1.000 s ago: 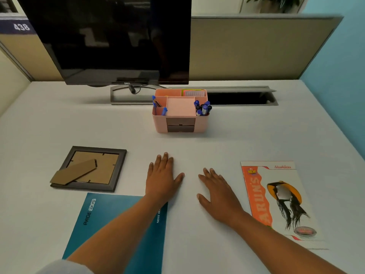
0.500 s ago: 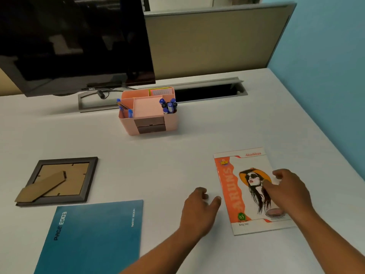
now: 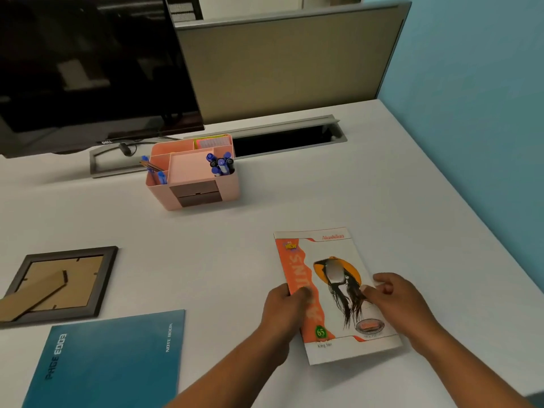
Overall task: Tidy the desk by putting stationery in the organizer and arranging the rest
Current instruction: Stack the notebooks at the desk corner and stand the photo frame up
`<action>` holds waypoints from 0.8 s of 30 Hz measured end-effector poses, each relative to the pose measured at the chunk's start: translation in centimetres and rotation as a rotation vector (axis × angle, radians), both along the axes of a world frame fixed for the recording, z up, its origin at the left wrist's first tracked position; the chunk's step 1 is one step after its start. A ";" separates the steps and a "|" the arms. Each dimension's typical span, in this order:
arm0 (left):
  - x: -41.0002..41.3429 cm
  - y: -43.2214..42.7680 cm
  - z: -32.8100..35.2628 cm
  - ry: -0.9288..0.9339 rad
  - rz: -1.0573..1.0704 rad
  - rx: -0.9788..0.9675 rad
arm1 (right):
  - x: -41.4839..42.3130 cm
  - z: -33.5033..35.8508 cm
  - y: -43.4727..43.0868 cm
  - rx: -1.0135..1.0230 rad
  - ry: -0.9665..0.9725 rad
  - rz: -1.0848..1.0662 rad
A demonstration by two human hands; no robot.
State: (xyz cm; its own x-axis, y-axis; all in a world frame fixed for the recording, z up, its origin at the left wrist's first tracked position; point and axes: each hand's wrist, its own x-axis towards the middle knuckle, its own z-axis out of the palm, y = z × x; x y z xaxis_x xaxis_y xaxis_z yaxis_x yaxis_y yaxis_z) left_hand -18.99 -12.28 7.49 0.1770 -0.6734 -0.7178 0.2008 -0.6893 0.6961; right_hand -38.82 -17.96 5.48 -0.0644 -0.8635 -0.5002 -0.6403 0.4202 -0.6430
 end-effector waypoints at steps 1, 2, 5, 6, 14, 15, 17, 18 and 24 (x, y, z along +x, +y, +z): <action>0.1 -0.1 0.2 0.043 0.017 -0.032 | 0.1 -0.1 -0.2 0.014 -0.068 -0.011; 0.1 -0.2 0.4 0.081 0.031 -0.067 | 0.1 -0.1 -0.3 0.009 -0.124 -0.027; -0.2 -0.9 1.4 0.188 0.066 -0.158 | 0.0 0.5 -0.8 -0.035 -0.190 -0.083; -0.3 -1.3 1.8 0.206 0.078 -0.181 | -0.3 0.9 -1.1 -0.036 -0.232 -0.106; -2.2 -6.4 2.8 0.054 0.042 -0.275 | -3.2 2.5 -5.8 -0.173 -0.355 -0.219; -2.5 -7.2 2.6 0.033 0.033 -0.280 | -3.7 2.5 -6.7 -0.194 -0.341 -0.234; -3.1 -9.0 2.2 0.011 -0.001 -0.293 | -4.7 2.7 -8.6 -0.234 -0.303 -0.242; -3.5 -9.9 1.9 -0.002 -0.032 -0.299 | -5.1 2.8 -9.7 -0.257 -0.280 -0.237; -6.0 -14.9 0.5 -0.049 -0.164 -0.343 | -7.8 1.9 -16.3 -0.312 -0.154 -0.168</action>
